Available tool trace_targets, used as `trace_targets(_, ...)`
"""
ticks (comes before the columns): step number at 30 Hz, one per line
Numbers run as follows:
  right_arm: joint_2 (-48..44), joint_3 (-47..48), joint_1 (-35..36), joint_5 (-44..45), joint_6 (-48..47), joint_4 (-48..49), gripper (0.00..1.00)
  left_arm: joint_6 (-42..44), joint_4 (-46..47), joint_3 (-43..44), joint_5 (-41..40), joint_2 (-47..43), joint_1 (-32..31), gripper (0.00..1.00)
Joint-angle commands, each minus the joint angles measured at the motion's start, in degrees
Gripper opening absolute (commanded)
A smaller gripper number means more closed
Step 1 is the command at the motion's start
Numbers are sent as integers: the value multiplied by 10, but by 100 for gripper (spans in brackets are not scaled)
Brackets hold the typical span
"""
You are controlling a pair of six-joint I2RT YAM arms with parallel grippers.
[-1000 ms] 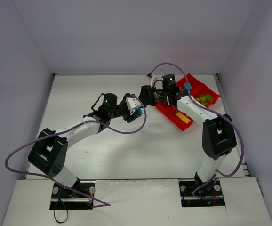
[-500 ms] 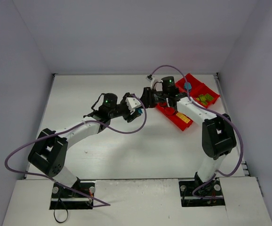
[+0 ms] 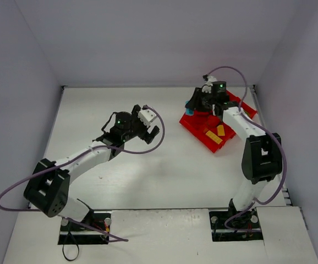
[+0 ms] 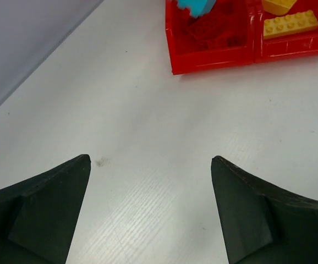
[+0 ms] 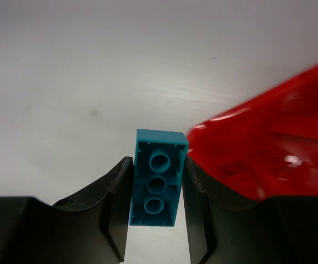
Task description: Sort the legos into containers by color
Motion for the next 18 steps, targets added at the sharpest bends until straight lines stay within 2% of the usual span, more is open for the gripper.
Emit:
trace_targets(1, -39, 39, -45, 160, 2, 16, 0, -74, 20, -6, -64, -68, 0, 84)
trace_targets(2, -38, 46, -51, 212, -2, 15, 1, -80, 15, -19, -75, -85, 0, 84)
trace_targets(5, -21, 65, -74, 278, -13, 15, 4, -100, -6, -40, -99, -115, 0, 84)
trace_targets(13, 70, 155, -141, 311, -27, 17, 12, -120, -51, -78, -143, -185, 0, 84)
trace_targets(16, 111, 195, -152, 302, -18, 15, 17, -120, -71, -81, -155, -203, 0, 83)
trace_targets(18, 135, 216, -155, 301, -10, 15, 26, -120, -74, -83, -172, -209, 1, 84)
